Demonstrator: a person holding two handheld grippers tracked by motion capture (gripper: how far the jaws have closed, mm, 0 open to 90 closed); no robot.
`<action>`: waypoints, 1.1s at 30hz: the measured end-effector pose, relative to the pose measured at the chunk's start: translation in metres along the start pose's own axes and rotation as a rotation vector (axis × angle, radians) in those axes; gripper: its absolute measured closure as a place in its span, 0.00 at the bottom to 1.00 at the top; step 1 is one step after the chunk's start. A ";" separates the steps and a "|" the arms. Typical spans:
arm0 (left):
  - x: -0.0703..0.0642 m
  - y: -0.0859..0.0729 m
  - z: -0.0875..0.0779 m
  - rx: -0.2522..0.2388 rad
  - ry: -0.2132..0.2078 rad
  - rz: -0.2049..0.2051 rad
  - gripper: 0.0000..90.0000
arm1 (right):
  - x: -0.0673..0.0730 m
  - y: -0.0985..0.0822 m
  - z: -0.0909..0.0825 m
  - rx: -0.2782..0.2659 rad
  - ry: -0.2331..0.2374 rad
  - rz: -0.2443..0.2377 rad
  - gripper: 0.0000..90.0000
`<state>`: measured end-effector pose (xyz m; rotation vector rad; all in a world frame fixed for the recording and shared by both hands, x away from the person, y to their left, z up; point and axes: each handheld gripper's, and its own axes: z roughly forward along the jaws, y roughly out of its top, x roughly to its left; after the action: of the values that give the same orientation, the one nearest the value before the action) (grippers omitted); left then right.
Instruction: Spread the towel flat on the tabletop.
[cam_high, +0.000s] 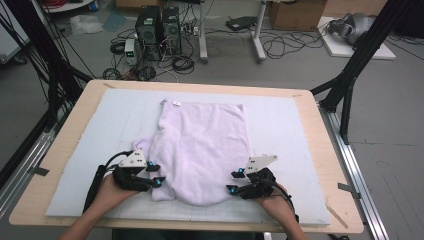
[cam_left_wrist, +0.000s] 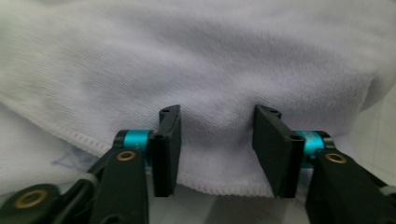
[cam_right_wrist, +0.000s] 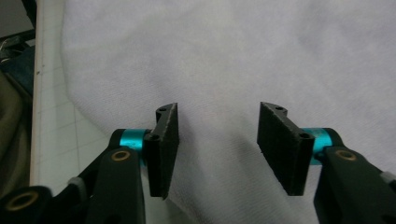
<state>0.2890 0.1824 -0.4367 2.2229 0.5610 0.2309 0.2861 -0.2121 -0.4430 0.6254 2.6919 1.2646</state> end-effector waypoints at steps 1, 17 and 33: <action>-0.001 -0.001 0.004 0.012 -0.007 0.012 0.70 | 0.000 0.000 0.002 0.001 0.007 0.004 0.60; 0.037 0.035 -0.033 -0.111 0.133 -0.069 0.97 | -0.023 0.043 -0.029 -0.098 -0.015 -0.017 0.95; 0.093 0.041 0.010 -0.026 0.223 -0.183 0.85 | -0.099 0.048 0.026 0.018 -0.123 0.165 0.80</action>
<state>0.3875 0.1956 -0.4138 2.1184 0.8727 0.3909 0.3985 -0.2060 -0.4314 0.9124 2.5993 1.1955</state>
